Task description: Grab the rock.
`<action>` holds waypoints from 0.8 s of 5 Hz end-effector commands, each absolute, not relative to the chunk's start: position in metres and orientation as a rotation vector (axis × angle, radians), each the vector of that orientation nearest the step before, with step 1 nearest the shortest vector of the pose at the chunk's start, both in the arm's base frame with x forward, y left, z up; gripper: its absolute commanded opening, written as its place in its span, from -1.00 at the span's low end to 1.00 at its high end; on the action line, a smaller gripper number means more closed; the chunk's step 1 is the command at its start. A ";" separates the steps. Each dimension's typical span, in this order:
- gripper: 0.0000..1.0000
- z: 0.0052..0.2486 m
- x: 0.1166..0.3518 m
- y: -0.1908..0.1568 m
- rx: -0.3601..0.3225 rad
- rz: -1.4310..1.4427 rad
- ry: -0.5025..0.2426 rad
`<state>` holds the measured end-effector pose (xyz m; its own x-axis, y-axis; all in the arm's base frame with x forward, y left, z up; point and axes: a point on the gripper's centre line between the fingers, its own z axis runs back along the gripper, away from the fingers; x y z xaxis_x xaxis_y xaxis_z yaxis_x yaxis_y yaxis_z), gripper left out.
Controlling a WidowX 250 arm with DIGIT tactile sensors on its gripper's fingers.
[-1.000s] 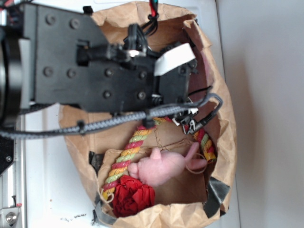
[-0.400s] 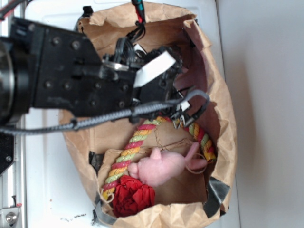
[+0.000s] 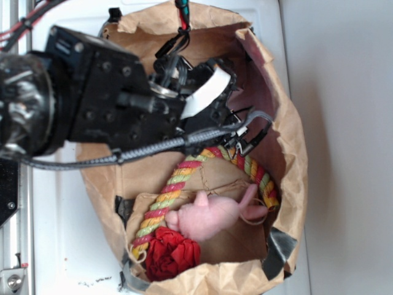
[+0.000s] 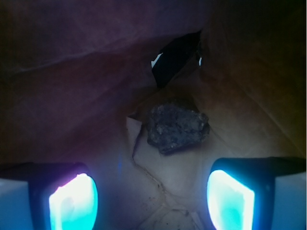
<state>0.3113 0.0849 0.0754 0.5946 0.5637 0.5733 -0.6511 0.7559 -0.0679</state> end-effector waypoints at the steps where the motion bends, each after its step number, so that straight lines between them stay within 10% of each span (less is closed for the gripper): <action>1: 1.00 0.093 0.319 0.107 0.206 0.766 -0.682; 4: 1.00 0.086 0.324 0.115 0.252 0.810 -0.748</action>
<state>0.3193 0.1057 0.0629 0.5024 0.5631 0.6562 -0.7245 0.6884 -0.0360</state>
